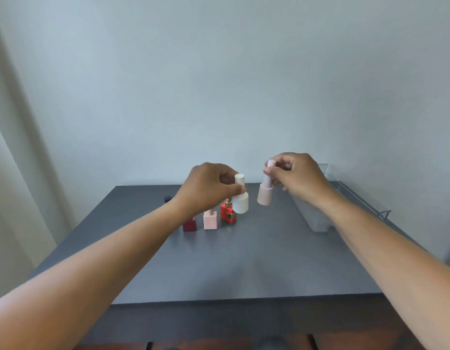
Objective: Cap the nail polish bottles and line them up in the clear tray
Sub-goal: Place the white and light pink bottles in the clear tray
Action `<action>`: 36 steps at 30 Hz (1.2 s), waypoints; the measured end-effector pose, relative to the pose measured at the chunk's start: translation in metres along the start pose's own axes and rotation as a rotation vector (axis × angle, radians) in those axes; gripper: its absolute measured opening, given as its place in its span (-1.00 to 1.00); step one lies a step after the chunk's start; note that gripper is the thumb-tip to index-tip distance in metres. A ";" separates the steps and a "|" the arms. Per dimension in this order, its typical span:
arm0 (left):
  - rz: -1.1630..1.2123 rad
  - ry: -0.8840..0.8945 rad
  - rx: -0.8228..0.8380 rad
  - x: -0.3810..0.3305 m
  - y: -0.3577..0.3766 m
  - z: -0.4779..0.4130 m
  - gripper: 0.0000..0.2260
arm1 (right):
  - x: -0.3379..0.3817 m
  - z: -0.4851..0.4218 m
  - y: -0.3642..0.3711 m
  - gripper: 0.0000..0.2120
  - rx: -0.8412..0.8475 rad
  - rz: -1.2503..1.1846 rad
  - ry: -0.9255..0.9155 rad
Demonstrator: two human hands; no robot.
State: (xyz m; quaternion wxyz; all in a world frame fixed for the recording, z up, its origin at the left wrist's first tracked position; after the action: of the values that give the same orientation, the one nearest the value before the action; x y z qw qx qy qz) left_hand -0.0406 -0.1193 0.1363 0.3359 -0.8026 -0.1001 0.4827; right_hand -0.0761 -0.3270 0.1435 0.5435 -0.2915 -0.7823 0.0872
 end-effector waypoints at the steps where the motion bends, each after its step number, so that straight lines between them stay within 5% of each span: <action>1: -0.006 0.016 0.006 -0.011 0.003 -0.010 -0.89 | -0.002 -0.006 -0.015 -0.95 -0.019 0.007 0.000; 14: -0.002 0.091 0.139 -0.092 0.103 -0.163 -0.89 | -0.094 -0.091 -0.153 -0.90 -0.155 0.260 0.158; 36: -0.102 -0.088 0.251 -0.043 0.261 -0.306 -0.80 | -0.226 -0.184 -0.157 -0.94 -0.111 0.429 0.233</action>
State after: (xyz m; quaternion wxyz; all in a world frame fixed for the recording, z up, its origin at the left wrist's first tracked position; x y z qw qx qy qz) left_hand 0.1526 -0.4727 0.0954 0.4529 -0.7261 -0.0944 0.5086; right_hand 0.0870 -0.6129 0.1067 0.5823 -0.4882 -0.6382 0.1233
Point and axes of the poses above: each hand's wrist, its own z-axis away from the middle knuckle, its own y-axis out of the palm, x = y × z, the point moved 4 cm from there along -z, towards the middle knuckle, and after that the axes turned 3 degrees about x, right-handed, at the moved point
